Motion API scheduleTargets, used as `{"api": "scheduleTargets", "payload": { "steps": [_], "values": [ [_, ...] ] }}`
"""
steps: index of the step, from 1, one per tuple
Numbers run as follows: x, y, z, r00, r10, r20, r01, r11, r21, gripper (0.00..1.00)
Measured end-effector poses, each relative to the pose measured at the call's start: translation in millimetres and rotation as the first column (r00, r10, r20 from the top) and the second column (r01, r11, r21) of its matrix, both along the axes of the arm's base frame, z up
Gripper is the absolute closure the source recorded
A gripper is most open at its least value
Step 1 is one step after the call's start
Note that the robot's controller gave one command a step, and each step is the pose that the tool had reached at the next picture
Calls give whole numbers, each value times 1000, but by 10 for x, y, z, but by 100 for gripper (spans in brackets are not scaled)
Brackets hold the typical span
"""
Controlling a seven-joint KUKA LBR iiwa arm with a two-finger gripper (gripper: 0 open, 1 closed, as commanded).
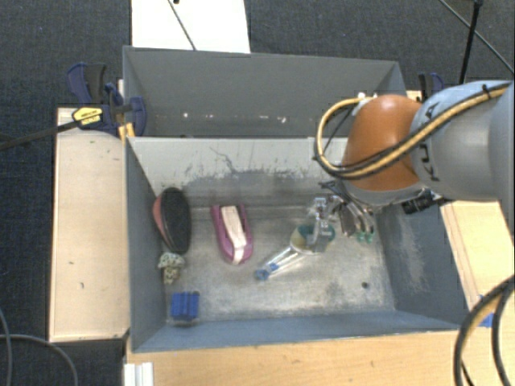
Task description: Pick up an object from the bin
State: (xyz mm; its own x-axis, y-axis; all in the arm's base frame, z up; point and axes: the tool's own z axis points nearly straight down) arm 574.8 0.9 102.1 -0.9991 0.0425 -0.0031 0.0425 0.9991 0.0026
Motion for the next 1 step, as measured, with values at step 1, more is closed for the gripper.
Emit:
{"api": "scheduleTargets", "payload": {
  "steps": [1],
  "values": [
    [-49, 123, 1430, 1000, 18, 8, -18, 1000, -2, 100]
  ]
}}
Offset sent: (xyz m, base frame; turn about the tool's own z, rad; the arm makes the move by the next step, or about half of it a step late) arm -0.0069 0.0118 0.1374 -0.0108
